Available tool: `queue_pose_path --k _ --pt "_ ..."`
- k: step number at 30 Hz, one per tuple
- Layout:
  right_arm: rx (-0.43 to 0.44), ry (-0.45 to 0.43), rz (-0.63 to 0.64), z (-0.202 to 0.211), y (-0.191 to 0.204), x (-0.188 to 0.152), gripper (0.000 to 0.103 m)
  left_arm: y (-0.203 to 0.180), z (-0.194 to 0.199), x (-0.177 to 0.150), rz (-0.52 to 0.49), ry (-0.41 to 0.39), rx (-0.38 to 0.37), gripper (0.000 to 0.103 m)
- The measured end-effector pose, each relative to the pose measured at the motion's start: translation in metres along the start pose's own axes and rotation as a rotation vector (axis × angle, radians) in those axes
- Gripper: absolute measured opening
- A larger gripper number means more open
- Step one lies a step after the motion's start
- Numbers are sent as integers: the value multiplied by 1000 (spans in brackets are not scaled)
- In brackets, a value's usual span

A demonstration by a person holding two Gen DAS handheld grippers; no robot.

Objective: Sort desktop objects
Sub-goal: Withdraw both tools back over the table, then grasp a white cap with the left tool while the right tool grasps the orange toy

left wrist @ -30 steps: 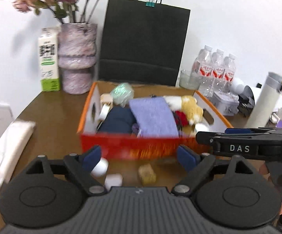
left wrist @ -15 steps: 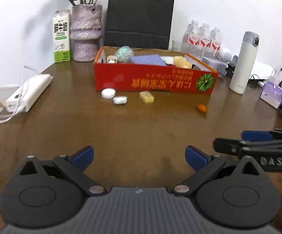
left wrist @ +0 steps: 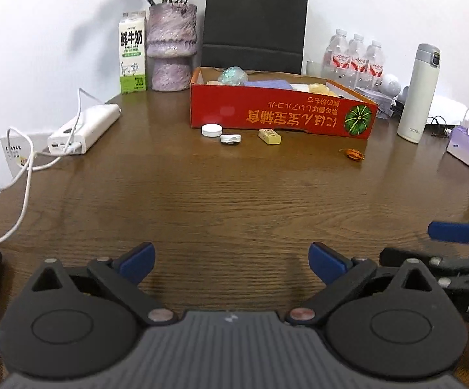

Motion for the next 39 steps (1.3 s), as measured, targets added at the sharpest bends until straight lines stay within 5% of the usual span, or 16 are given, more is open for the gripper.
queue_pose_path --k 21,29,39 --pt "-2 6 -16 -3 -2 6 83 0 -10 8 4 31 -36 103" --pt "-31 -54 11 -12 -4 45 82 9 -26 50 -16 -48 -13 103" --pt "-86 -70 -3 -69 -31 115 74 41 -102 94 87 -4 15 103"
Point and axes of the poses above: each gripper's, at about its wrist camera, not at the fingertips, and z roughly against the way its jaws point, y to its left, x to its top, the point moved 4 cm from there along -z, roughly the way its jaws point, and after that the axes turned 14 degrees about -z, right-handed, at the moved point
